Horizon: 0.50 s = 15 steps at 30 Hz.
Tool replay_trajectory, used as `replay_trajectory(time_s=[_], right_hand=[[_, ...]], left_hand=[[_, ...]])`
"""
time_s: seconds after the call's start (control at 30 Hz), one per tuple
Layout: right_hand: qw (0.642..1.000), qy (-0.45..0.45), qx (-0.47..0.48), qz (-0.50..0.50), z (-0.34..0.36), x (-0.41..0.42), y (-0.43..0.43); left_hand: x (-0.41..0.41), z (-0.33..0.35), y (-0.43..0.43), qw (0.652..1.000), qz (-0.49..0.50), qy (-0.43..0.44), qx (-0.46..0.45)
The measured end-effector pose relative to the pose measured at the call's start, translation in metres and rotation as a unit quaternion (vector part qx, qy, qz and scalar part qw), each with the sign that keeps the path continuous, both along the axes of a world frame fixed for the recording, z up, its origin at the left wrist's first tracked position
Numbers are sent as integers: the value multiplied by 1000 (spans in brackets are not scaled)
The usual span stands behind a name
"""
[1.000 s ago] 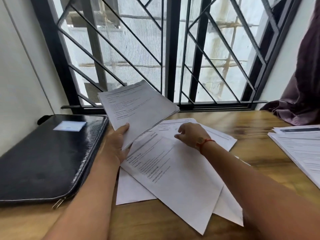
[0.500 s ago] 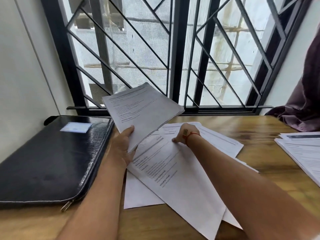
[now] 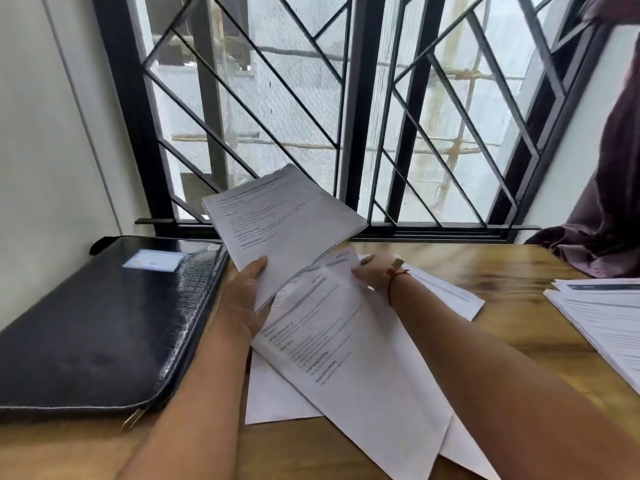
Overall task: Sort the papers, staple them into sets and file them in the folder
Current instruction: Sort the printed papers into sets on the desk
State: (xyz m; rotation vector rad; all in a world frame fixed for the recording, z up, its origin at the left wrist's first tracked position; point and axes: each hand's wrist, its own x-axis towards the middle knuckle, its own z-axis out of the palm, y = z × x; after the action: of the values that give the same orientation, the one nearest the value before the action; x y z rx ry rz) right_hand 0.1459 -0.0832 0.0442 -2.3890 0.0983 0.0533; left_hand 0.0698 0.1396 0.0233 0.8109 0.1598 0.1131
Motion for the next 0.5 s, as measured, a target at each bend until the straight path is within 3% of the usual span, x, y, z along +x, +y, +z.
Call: replay_trajectory(time_s=[0.2,0.5], right_hand=[[980,-136,137,-38,25,2,-20],[924,-339,169,-59,83,-6,-40]], left_hand=[[-6,6,-2,999,-27,-32,-17],[-7,5,0,998,-34,-34,-30]])
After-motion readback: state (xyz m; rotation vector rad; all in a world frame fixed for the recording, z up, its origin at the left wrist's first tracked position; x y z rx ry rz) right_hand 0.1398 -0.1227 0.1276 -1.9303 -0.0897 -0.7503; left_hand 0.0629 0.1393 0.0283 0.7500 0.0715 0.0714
